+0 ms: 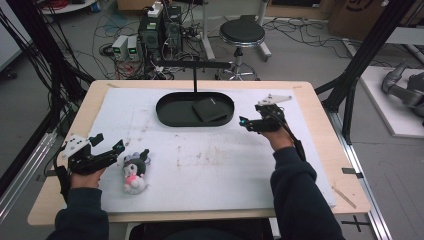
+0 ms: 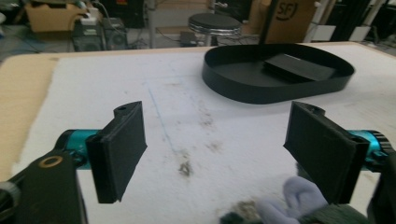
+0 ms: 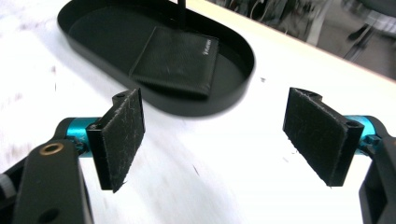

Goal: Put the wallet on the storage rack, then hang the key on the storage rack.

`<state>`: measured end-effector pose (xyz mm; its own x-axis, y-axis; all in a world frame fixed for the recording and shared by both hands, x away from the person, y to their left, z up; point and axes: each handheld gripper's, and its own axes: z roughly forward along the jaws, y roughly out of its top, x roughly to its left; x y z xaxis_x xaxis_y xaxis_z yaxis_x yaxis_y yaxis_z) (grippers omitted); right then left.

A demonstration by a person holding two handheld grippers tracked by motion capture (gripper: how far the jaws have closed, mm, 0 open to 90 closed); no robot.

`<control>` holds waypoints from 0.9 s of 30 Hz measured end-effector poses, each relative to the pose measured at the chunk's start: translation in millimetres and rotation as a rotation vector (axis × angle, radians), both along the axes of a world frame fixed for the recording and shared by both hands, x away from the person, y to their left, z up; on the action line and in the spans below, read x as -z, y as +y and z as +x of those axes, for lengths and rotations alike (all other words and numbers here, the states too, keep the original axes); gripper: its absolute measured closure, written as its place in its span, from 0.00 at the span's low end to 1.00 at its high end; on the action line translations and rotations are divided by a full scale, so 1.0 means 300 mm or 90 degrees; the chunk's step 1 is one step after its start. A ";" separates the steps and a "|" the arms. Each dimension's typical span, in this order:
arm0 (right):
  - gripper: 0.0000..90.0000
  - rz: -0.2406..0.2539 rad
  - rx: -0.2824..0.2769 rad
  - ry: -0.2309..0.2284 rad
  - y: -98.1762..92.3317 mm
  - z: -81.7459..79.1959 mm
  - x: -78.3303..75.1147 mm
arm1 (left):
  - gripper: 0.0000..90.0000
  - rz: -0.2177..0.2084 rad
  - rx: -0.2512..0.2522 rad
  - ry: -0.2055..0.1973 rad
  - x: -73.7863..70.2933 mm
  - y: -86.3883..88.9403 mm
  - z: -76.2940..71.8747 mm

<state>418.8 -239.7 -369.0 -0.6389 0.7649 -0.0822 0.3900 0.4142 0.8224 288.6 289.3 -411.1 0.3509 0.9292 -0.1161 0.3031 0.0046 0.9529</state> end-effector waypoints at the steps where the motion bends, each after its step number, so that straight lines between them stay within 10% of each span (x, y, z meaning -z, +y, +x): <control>1: 0.24 -0.010 0.007 -0.007 -0.032 -0.029 0.010 | 0.24 -0.003 0.000 -0.001 -0.002 0.000 -0.003; 9: 0.24 -0.007 0.041 -0.035 -0.182 -0.163 0.089 | 0.24 -0.008 -0.002 -0.006 -0.007 -0.003 -0.007; 27: 0.24 0.003 0.069 -0.040 -0.219 -0.176 0.096 | 0.24 0.013 0.025 0.029 -0.018 -0.054 -0.004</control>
